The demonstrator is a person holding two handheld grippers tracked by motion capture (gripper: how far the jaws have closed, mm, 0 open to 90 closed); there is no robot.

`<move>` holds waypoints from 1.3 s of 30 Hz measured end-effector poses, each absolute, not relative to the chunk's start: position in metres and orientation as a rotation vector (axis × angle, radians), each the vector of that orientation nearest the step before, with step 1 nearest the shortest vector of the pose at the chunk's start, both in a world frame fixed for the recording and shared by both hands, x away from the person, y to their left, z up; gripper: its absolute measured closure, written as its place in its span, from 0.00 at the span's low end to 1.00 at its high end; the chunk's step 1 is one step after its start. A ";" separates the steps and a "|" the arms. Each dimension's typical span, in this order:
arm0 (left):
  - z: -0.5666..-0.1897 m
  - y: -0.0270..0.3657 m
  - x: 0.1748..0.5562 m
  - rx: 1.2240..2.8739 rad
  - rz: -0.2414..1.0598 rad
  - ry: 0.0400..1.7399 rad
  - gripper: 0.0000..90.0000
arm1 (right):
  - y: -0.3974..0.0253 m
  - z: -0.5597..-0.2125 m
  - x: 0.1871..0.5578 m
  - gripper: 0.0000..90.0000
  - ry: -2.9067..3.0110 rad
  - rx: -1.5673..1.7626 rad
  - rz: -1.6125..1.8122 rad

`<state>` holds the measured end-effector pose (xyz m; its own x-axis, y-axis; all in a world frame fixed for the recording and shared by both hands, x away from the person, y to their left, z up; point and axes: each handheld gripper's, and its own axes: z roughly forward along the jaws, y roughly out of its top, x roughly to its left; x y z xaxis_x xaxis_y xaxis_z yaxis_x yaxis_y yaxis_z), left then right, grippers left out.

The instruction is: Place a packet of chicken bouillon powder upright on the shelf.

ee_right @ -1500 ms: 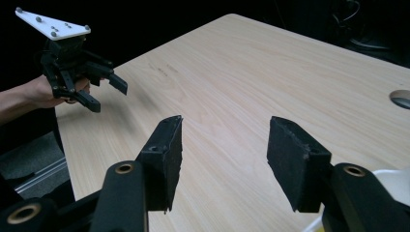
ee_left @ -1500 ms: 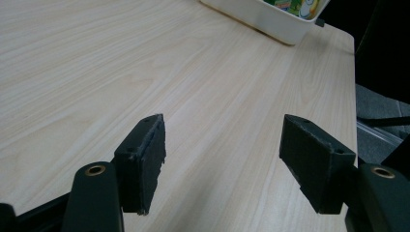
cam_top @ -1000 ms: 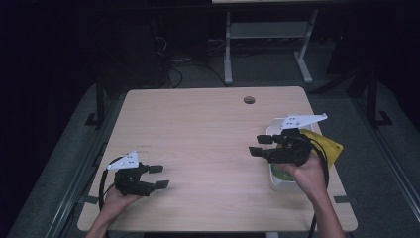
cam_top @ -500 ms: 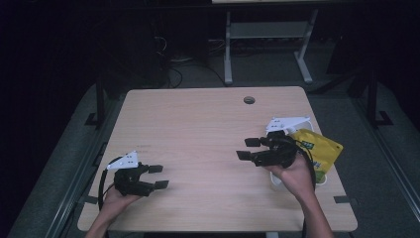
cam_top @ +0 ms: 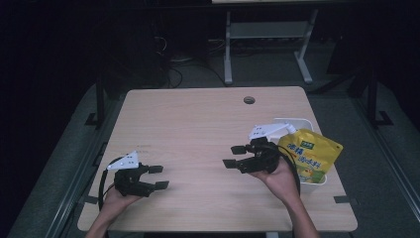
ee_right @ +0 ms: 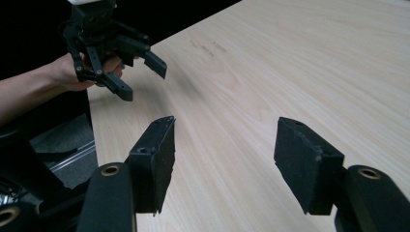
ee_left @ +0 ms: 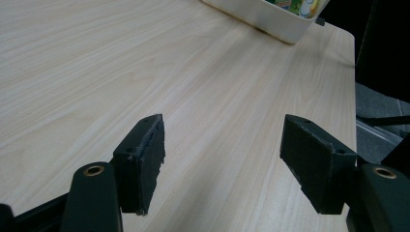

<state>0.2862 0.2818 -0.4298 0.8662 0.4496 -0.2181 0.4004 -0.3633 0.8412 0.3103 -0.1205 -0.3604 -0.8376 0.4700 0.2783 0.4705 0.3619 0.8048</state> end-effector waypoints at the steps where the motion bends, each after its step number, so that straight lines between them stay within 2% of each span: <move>1: -0.430 0.282 0.286 1.994 0.059 0.621 0.36 | -0.121 -0.360 0.310 0.43 -2.592 -0.895 -1.532; 39: -0.434 0.274 0.283 2.037 0.048 0.605 0.35 | -0.081 -0.431 0.289 0.37 -2.586 -0.815 -1.394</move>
